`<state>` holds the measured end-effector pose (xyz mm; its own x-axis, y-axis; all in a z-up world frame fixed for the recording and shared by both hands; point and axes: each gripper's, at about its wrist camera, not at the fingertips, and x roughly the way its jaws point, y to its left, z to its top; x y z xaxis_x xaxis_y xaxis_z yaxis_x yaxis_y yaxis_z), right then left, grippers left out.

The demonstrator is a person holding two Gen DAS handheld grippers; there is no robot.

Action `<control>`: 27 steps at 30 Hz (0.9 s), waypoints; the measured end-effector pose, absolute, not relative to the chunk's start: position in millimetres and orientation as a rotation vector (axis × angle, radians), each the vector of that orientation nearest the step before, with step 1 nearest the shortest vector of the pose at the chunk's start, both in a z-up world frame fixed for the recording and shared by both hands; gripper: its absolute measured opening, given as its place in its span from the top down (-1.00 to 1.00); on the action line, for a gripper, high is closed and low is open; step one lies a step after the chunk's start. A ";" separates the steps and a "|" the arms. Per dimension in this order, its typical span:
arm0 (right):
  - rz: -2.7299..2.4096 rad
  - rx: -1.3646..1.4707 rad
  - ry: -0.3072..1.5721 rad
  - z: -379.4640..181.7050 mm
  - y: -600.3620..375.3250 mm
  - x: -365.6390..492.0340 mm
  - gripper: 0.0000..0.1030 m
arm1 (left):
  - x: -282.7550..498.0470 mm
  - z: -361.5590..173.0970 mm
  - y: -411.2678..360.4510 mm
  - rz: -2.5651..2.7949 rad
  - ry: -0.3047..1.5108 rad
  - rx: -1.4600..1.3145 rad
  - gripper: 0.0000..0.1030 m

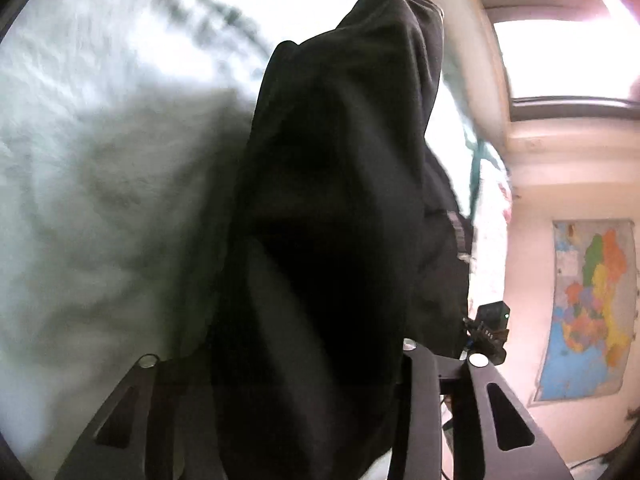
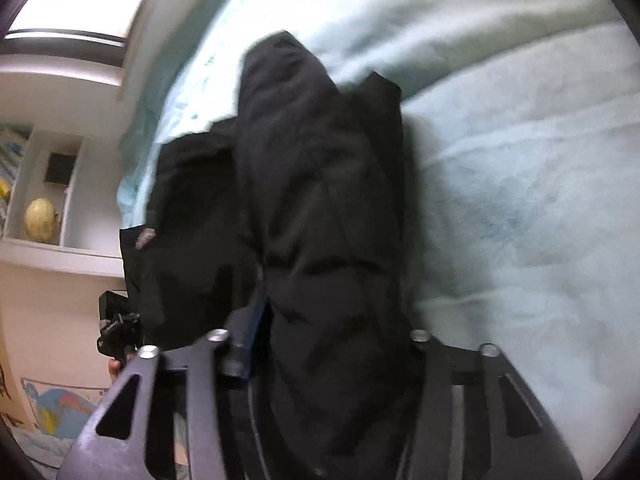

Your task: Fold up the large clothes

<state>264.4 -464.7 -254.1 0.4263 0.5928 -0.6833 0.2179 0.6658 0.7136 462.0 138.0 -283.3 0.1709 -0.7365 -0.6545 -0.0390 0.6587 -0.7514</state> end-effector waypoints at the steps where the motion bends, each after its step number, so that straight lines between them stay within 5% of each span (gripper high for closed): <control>1: 0.286 0.836 1.112 -242.9 -460.7 258.0 0.16 | 454.8 -269.2 135.2 -0.589 1.293 -0.734 0.24; 14: 0.366 0.653 0.956 -120.8 -395.8 157.2 0.23 | 349.6 -143.0 124.2 -0.791 1.095 -0.673 0.24; 27: 0.287 0.588 1.072 -136.7 -381.8 60.4 0.23 | 300.4 -209.9 158.3 -0.798 1.222 -0.695 0.23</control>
